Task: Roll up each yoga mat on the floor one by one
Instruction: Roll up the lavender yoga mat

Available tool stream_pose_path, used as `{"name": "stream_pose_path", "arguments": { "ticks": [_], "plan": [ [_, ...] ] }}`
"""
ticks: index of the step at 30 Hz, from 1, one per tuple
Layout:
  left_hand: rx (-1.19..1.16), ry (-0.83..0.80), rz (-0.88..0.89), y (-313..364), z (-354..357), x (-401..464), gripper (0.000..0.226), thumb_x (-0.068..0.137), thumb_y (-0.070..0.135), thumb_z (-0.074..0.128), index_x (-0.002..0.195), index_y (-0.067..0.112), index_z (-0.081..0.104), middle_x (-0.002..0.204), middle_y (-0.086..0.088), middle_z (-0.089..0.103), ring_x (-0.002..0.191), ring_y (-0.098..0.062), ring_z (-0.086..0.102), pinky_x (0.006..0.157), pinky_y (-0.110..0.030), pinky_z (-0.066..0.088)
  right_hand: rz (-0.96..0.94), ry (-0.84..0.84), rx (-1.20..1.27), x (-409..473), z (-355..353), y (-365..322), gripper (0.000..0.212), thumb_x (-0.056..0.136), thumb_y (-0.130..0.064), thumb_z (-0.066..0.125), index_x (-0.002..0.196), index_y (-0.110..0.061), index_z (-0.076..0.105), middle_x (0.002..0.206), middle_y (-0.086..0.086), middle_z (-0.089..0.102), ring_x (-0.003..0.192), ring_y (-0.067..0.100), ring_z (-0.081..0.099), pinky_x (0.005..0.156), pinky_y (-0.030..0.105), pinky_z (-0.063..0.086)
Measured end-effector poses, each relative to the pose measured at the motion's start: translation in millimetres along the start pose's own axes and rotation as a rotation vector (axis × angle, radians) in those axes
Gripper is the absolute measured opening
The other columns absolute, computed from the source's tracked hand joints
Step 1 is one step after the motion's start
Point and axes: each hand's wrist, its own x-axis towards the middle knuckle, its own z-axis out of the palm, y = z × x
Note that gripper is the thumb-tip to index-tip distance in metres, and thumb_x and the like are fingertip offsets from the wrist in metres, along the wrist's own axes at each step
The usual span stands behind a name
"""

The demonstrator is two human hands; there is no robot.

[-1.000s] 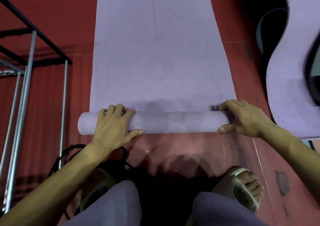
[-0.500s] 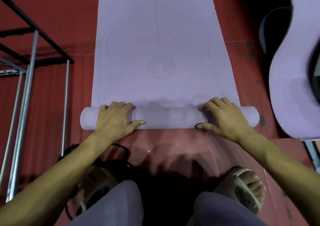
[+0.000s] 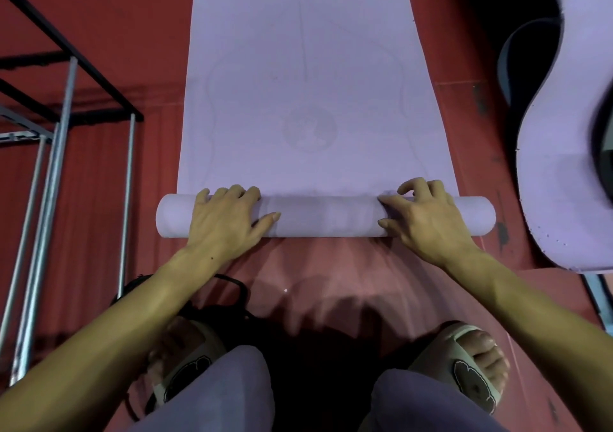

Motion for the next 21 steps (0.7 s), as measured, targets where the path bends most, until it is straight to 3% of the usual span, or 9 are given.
{"name": "stream_pose_path", "arguments": {
  "ticks": [3,7,11,15,18,21],
  "plan": [
    [0.009,0.025,0.022,1.3,-0.2,2.4,0.077,0.085,0.084,0.039,0.117,0.022,0.071,0.123,-0.004,0.066,0.113,-0.032,0.058,0.1,-0.052,0.042,-0.039,0.032,-0.053,1.7,0.8,2.1,0.042,0.093,-0.048,0.068,0.13,-0.029,0.069,0.116,0.004,0.059,0.097,0.033,0.051,0.074,0.046,0.052],
    [0.099,0.039,0.077,2.4,-2.2,2.9,0.087,0.078,0.09,0.04,0.117,0.02,0.071,0.114,-0.004,0.062,0.1,-0.031,0.056,0.086,-0.047,0.041,-0.01,0.055,-0.046,1.6,4.5,-1.6,0.043,0.1,-0.043,0.062,0.14,-0.027,0.062,0.118,0.003,0.061,0.102,0.032,0.052,0.07,0.042,0.053],
    [0.116,0.039,0.12,0.9,-1.5,1.5,0.084,0.078,0.086,0.047,0.123,0.017,0.065,0.113,-0.005,0.065,0.098,-0.033,0.059,0.093,-0.051,0.042,0.048,0.116,0.032,-2.4,8.6,-9.9,0.029,0.102,-0.032,0.063,0.127,-0.019,0.067,0.114,0.004,0.066,0.104,0.032,0.056,0.068,0.043,0.054],
    [0.086,0.046,0.102,3.3,-1.2,0.1,0.08,0.079,0.077,0.053,0.128,0.015,0.06,0.115,-0.004,0.068,0.104,-0.033,0.061,0.095,-0.051,0.043,0.037,0.155,0.057,-6.7,15.1,-11.3,0.033,0.105,-0.032,0.057,0.132,-0.016,0.067,0.127,0.007,0.067,0.114,0.035,0.057,0.09,0.047,0.054],
    [0.051,0.037,0.084,1.7,0.2,-1.0,0.079,0.078,0.074,0.055,0.131,0.015,0.061,0.12,-0.003,0.068,0.11,-0.031,0.06,0.096,-0.05,0.043,0.003,0.129,0.027,-9.3,19.6,-7.7,0.055,0.1,-0.052,0.054,0.142,-0.015,0.06,0.137,0.009,0.062,0.123,0.037,0.055,0.108,0.052,0.045],
    [0.05,0.0,0.082,0.4,1.8,1.7,0.079,0.077,0.066,0.068,0.136,0.015,0.058,0.129,-0.003,0.065,0.118,-0.031,0.059,0.104,-0.054,0.042,0.004,0.072,-0.043,-8.0,20.9,-4.4,0.073,0.094,-0.066,0.058,0.152,-0.021,0.051,0.149,0.005,0.056,0.134,0.042,0.049,0.116,0.062,0.033]
  ]
}}
